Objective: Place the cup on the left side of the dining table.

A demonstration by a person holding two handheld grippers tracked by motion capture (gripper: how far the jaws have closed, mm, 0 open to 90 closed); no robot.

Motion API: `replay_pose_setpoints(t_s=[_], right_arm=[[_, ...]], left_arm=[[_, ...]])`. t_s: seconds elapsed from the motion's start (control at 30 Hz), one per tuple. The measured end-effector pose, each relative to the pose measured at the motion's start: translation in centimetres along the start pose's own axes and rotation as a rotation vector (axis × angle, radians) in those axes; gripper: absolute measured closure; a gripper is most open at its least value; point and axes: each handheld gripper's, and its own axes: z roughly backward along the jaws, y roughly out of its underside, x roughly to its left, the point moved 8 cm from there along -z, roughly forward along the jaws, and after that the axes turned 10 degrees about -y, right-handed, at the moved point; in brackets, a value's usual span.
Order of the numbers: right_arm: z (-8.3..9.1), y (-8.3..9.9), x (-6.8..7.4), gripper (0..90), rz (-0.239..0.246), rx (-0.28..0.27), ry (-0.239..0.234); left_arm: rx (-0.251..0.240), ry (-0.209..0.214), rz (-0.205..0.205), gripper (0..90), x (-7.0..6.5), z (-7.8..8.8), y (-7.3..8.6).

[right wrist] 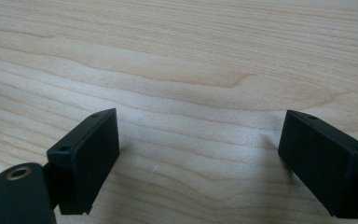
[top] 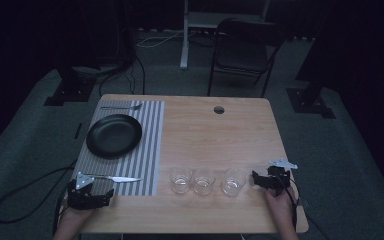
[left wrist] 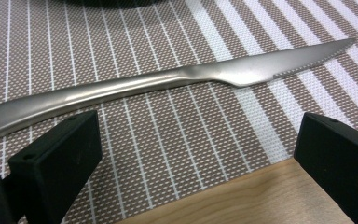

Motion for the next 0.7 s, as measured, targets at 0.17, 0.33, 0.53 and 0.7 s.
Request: replay_pose_setpoints(t_s=[0.17,0.33,0.53,0.7], right_arm=[[0.0,0.0,0.0,11.9,0.001,0.0,0.0],[0.0,0.0,0.0,11.9,0.001,0.0,0.0],[0.0,0.0,0.0,11.9,0.0,0.0,0.0],[0.0,0.0,0.0,11.9,0.0,0.0,0.0]], left_arm=[[0.0,0.007,-0.02,1.3,-0.4,0.1,0.0],[-0.013,0.029,-0.044,1.3,-1.2,0.3,-0.2],[-0.024,0.068,-0.07,1.3,-2.0,0.5,-0.3],[-0.032,0.105,-0.082,1.3,-2.6,0.8,-0.4]])
